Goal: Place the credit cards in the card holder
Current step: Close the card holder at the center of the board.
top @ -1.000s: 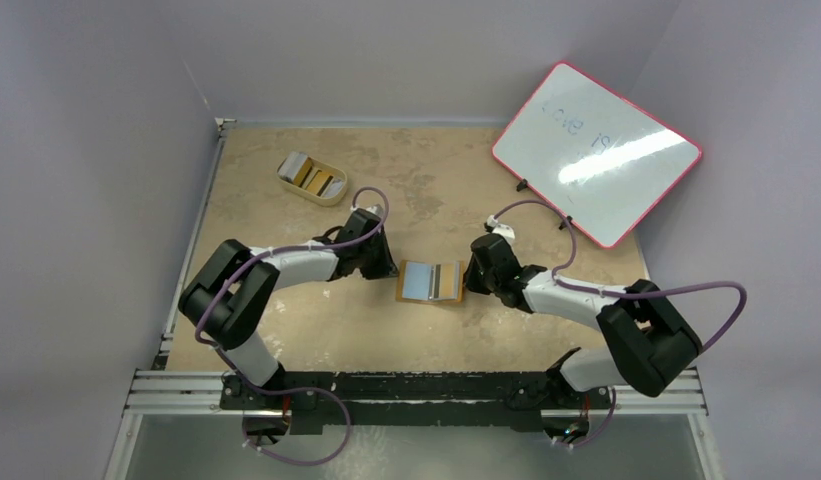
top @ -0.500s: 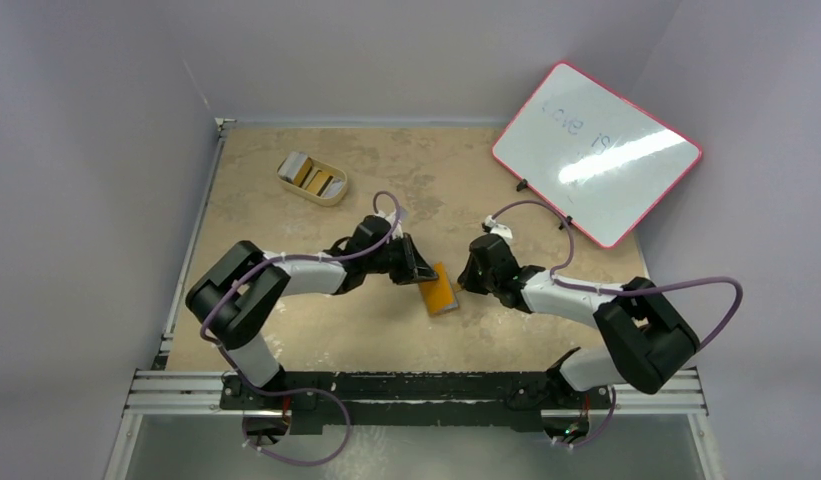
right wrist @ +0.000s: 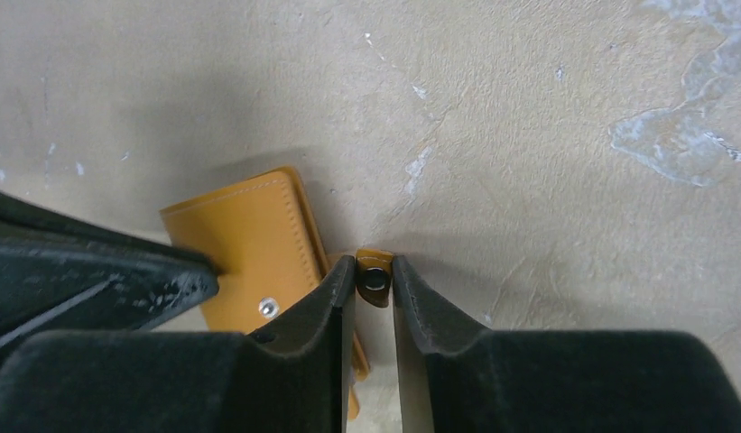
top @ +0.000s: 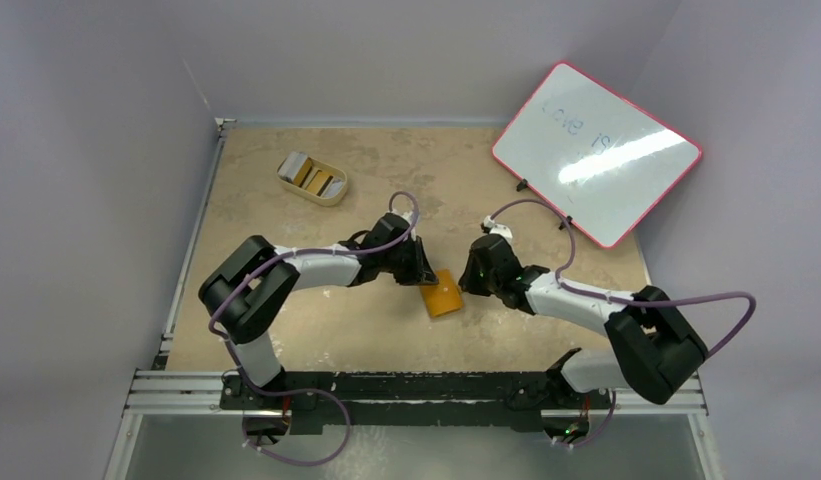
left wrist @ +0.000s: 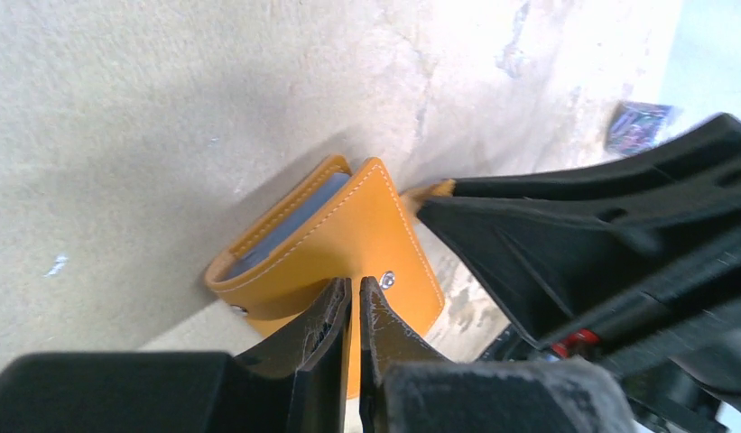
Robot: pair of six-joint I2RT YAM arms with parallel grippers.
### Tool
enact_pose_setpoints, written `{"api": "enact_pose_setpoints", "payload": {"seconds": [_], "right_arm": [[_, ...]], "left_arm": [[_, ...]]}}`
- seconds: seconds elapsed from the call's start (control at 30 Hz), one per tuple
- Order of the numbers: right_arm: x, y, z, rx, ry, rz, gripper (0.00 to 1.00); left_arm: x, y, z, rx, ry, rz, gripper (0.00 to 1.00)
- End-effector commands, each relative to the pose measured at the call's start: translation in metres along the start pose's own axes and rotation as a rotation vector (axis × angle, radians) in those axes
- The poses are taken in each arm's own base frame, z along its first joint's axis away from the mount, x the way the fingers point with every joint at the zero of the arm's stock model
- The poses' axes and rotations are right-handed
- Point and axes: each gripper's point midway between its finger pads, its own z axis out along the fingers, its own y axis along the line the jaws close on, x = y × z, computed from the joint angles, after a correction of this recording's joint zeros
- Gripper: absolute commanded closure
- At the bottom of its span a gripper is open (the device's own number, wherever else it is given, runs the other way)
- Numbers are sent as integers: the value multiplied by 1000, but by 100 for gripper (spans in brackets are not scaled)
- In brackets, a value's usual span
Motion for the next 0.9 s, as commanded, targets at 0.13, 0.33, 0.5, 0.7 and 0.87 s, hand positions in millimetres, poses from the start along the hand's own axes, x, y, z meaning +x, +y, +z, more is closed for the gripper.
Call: {"api": "enact_pose_setpoints", "payload": {"seconds": [0.13, 0.33, 0.5, 0.7, 0.87], "right_arm": [[-18, 1, -13, 23, -50, -28, 72], [-18, 14, -13, -45, -42, -43, 75], [-15, 21, -12, -84, -30, -46, 80], [-18, 24, -15, -104, -40, -54, 86], [-19, 45, -23, -234, -49, -113, 88]], "left_arm": [[-5, 24, 3, -175, -13, 148, 92], [-4, 31, 4, -204, -19, 163, 92], [-6, 34, 5, -216, -29, 164, 92], [-7, 36, 6, -222, -32, 167, 92], [-9, 34, 6, -221, -39, 170, 92]]}}
